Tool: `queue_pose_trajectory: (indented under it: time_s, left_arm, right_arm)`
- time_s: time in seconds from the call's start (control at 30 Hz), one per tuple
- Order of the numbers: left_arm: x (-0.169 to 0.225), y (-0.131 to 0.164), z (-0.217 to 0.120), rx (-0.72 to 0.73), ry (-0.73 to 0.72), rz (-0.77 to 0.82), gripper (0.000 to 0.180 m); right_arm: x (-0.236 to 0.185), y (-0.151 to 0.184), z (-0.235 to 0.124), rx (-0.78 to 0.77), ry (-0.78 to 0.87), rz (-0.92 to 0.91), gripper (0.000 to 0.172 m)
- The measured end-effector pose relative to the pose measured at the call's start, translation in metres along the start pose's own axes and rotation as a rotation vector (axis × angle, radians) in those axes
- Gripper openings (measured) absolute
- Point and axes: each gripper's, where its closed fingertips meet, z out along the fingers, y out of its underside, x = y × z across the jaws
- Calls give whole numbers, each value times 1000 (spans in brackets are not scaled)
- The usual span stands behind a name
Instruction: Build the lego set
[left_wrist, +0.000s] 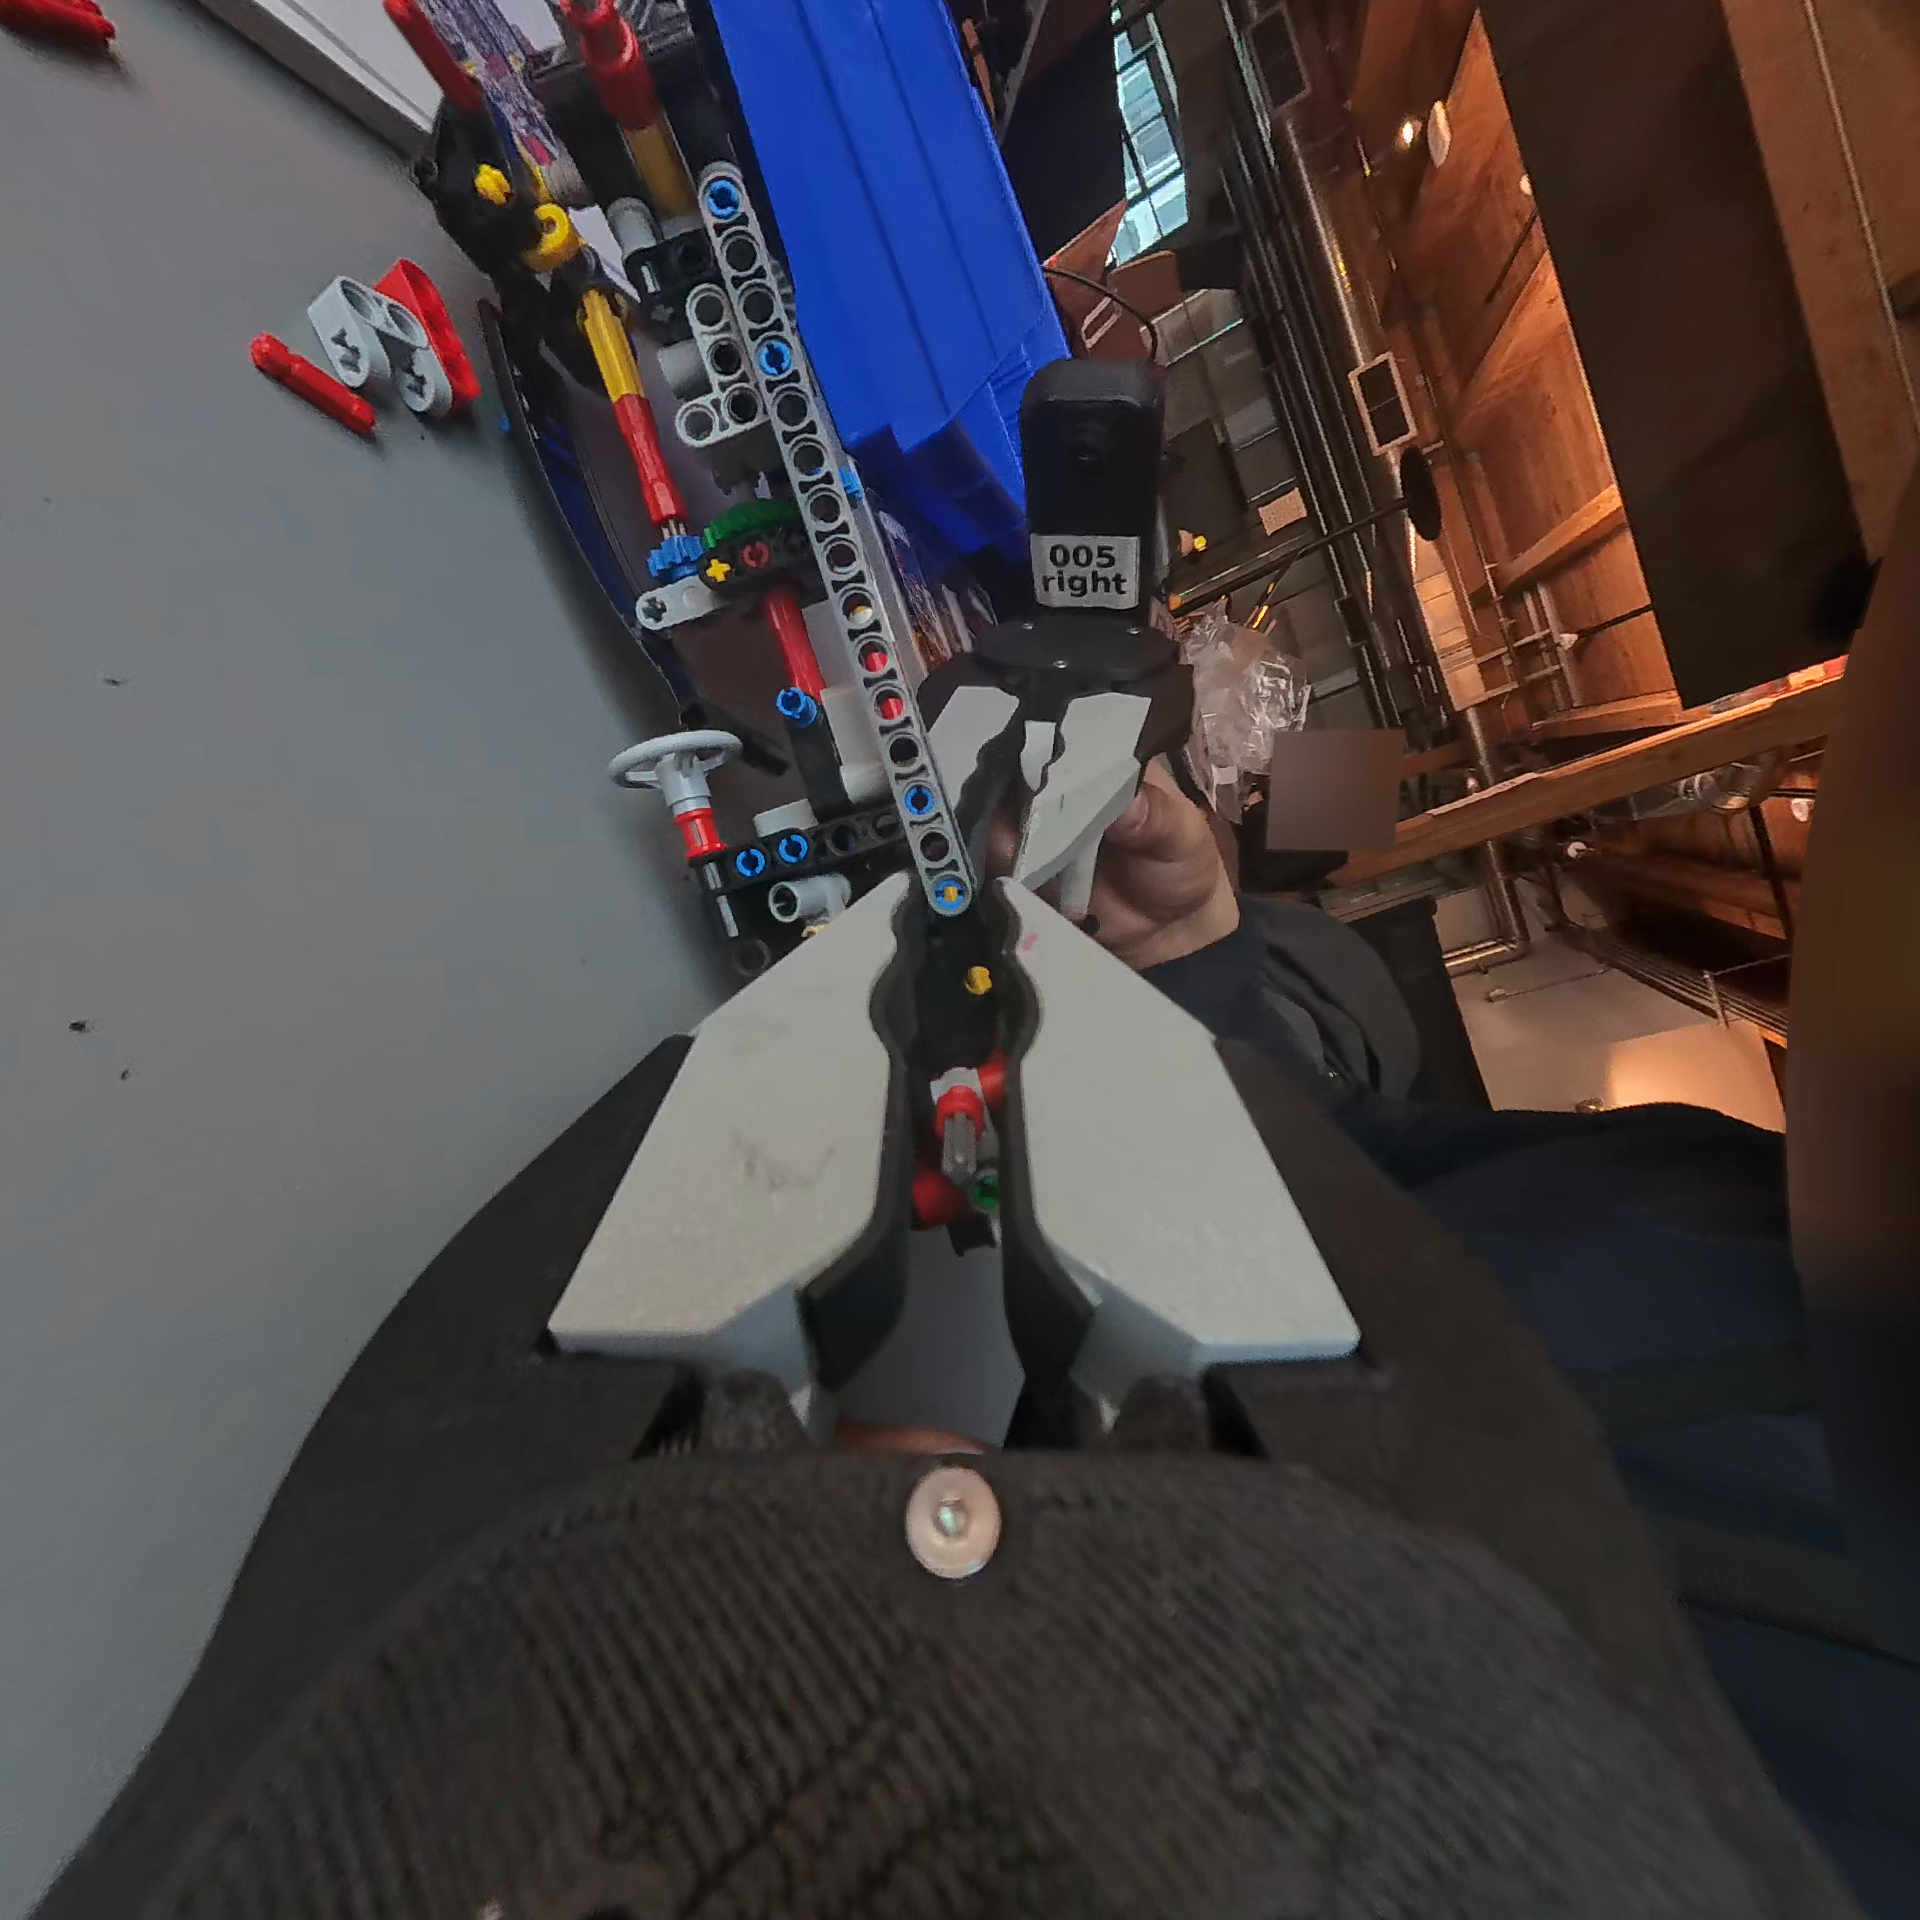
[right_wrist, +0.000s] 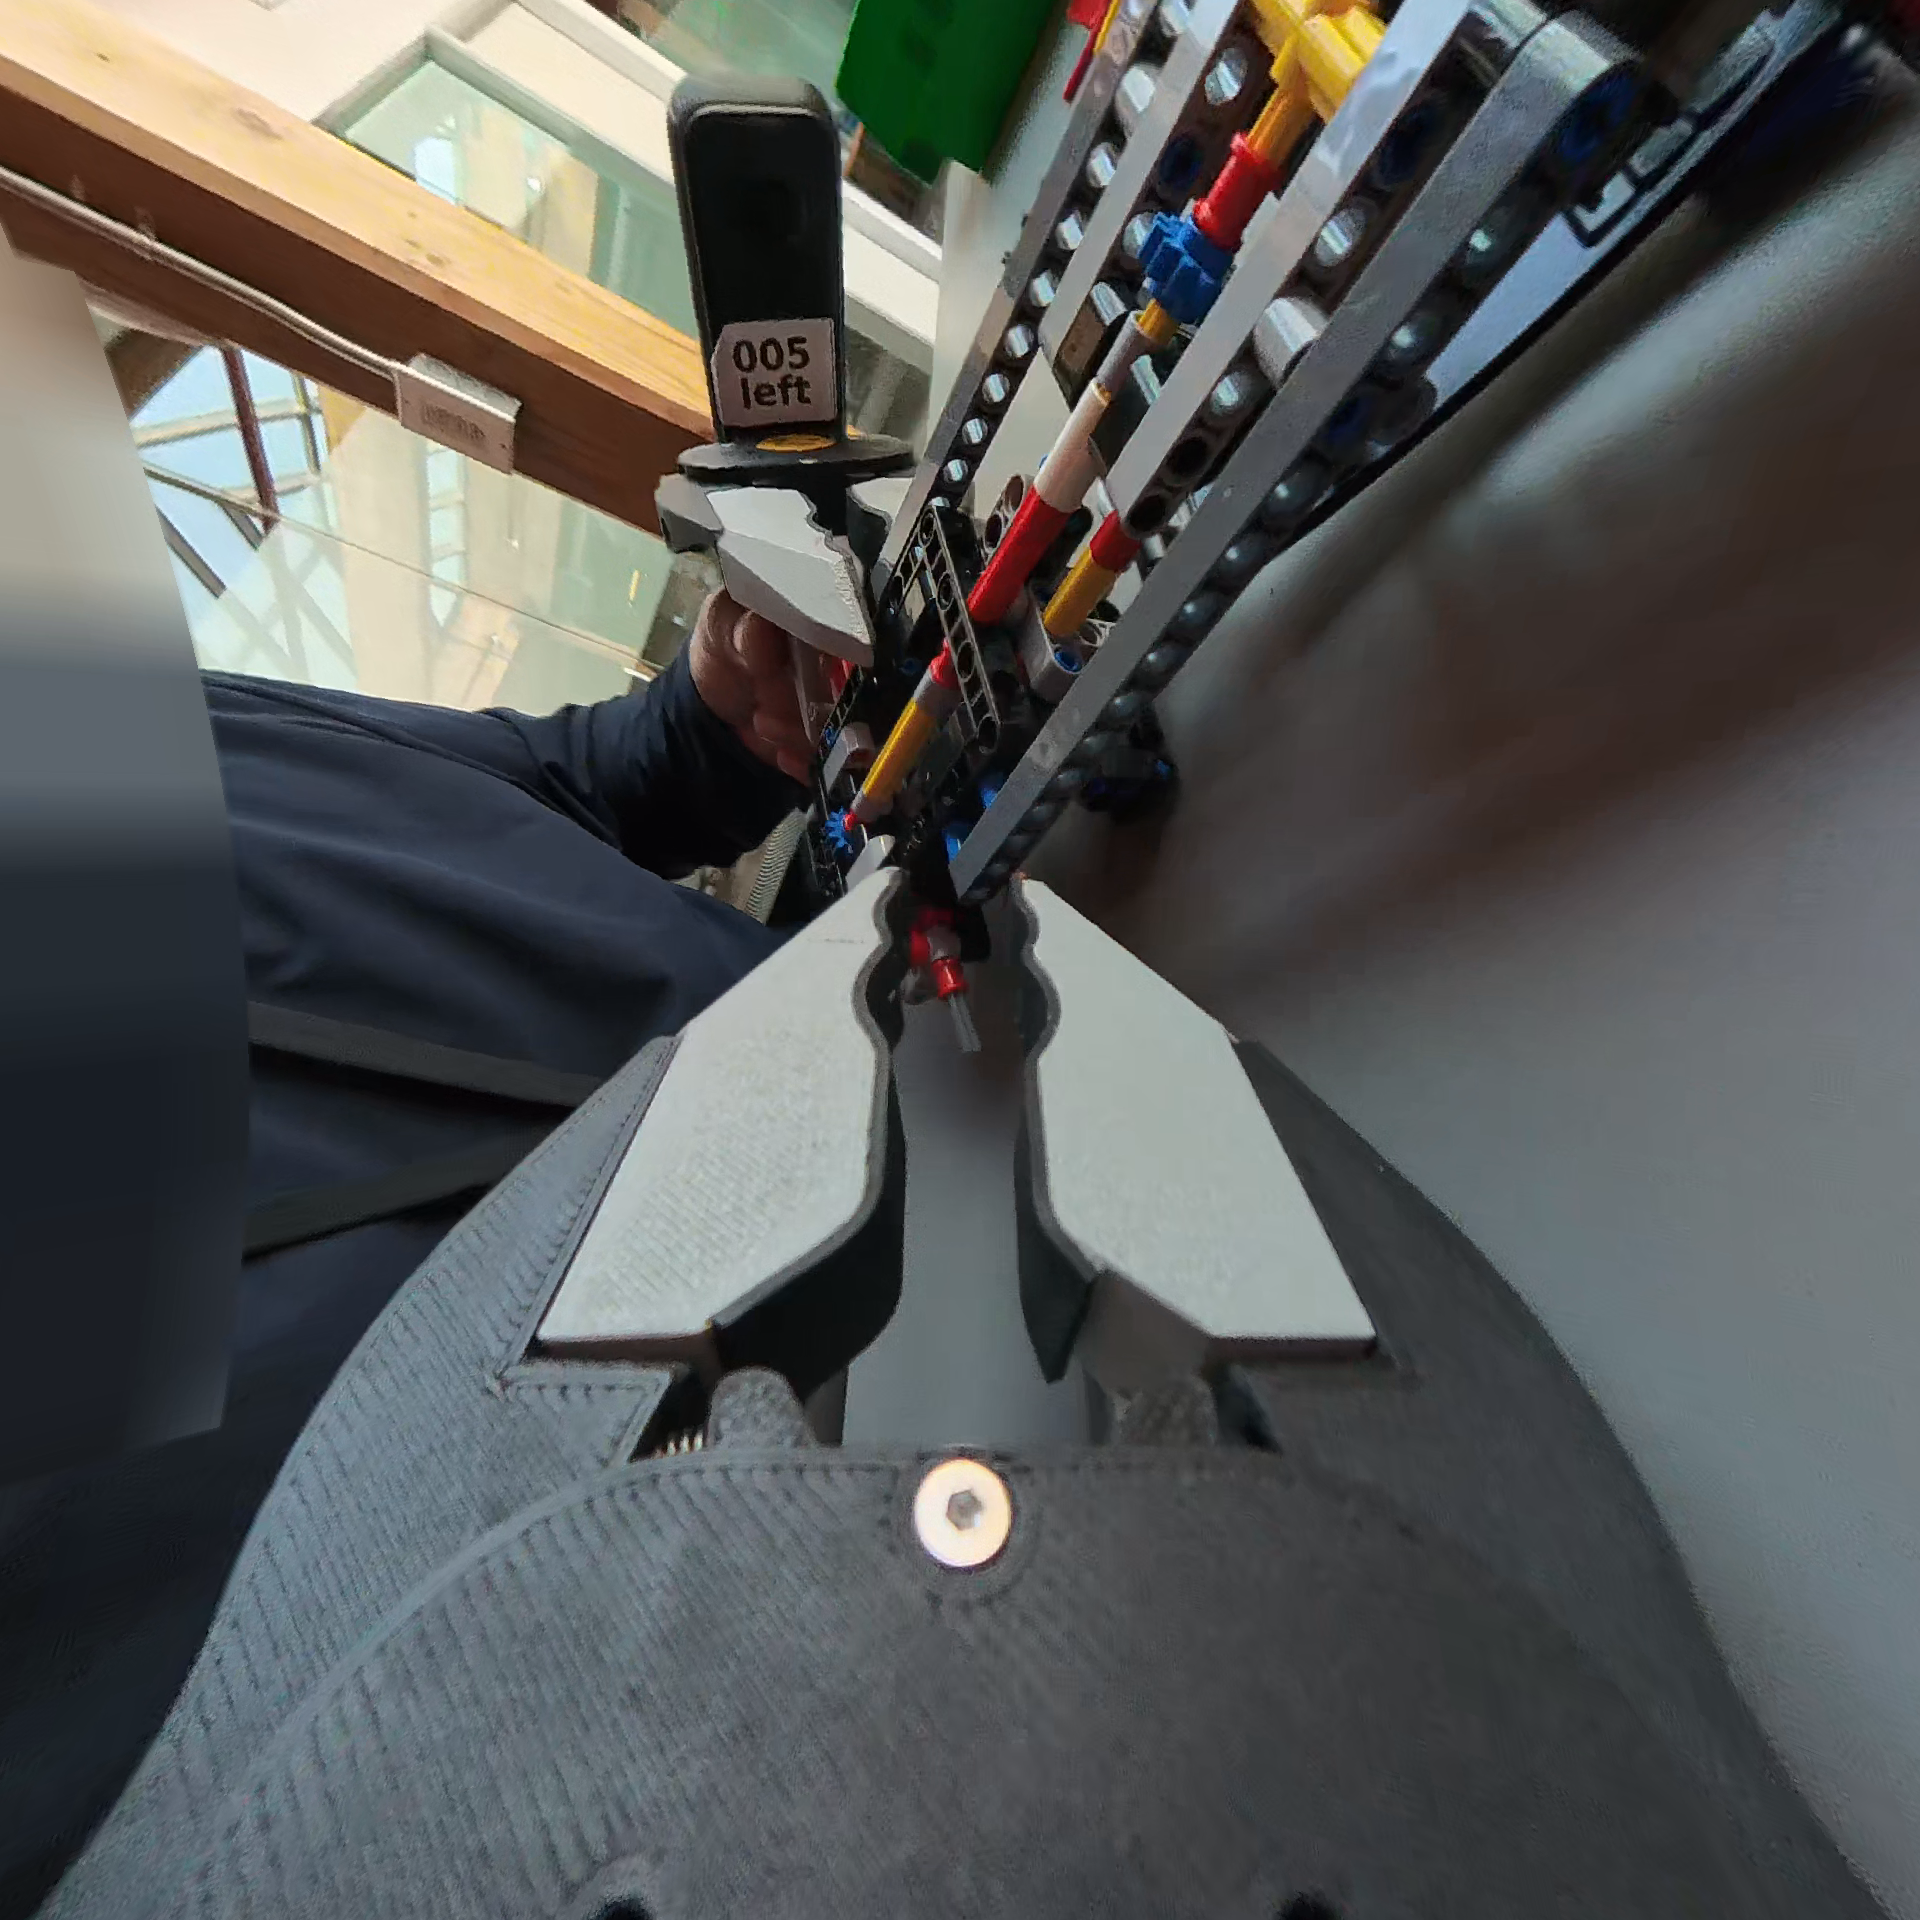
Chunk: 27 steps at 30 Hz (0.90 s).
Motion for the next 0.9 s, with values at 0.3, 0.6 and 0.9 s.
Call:
queue_pose_trajectory:
  time_s: [0.3, 0.6, 0.9]
  left_arm:
    - [1, 3, -1, -12, -7, 18, 9]
    - [-20, 4, -18, -125, -259, 312, 37]
    - [6, 32, -6, -380, -481, 758, 33]
  right_arm:
    - [3, -6, -11, 104, 12, 59, 11]
    - [-6, 0, 6, 46, -29, 52, 5]
    - [-7, -1, 15, 53, 5, 18, 6]
